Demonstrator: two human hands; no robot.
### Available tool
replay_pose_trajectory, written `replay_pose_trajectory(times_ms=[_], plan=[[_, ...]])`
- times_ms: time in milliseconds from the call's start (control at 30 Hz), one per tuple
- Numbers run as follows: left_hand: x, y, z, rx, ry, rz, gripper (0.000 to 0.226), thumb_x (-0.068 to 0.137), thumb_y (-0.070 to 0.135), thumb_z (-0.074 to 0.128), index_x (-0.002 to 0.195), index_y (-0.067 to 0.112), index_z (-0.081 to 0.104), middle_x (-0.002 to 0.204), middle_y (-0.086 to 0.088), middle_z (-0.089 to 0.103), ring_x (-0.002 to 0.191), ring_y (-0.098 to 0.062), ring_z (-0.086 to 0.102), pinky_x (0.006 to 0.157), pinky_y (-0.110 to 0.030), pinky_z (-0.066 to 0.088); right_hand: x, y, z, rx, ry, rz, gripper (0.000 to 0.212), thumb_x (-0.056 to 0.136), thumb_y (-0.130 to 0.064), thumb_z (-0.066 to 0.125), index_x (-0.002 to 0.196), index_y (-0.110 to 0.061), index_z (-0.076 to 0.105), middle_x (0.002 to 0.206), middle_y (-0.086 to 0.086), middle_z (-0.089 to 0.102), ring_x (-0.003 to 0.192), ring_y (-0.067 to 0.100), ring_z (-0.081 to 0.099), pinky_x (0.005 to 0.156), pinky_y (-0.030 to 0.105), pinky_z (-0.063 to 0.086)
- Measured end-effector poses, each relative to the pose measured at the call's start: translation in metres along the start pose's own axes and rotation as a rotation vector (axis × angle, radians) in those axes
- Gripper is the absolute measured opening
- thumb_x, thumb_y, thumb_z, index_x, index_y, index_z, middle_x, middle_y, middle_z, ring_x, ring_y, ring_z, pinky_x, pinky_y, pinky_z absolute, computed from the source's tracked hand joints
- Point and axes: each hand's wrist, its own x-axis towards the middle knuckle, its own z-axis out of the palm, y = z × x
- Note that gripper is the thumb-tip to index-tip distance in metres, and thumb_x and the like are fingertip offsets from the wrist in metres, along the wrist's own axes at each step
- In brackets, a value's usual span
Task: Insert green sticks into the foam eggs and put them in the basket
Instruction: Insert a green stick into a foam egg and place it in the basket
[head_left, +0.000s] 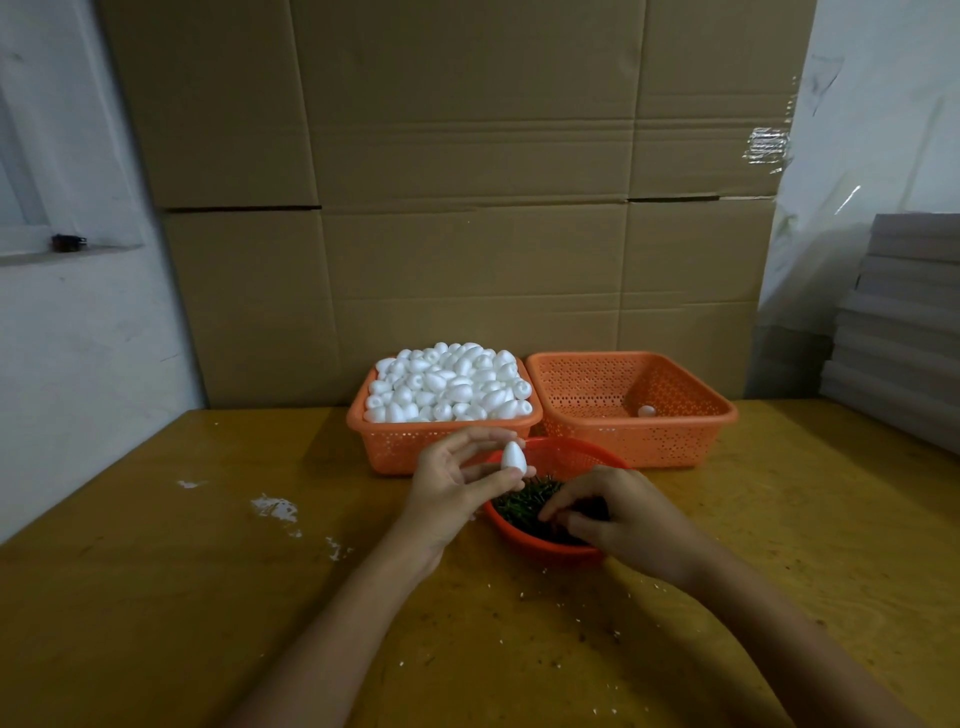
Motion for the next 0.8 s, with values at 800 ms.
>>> replay_pose_trajectory(times_ms=[800], plan=[[-0.003, 0.005, 0.003, -0.066, -0.024, -0.012, 0.034, 0.075, 0.021, 0.092, 0.104, 0.019, 0.075, 0.12, -0.012, 0.077, 0.112, -0.033, 0.074, 0.107, -0.06, 0.051, -0.002, -0.009, 0.006, 0.626, 0.458, 0.059, 0.008, 0.078, -0.004, 0.085, 0.083, -0.004, 0.078, 0.079, 0.008, 0.079, 0.077, 0.023, 0.078, 0.074, 0.026, 0.063]])
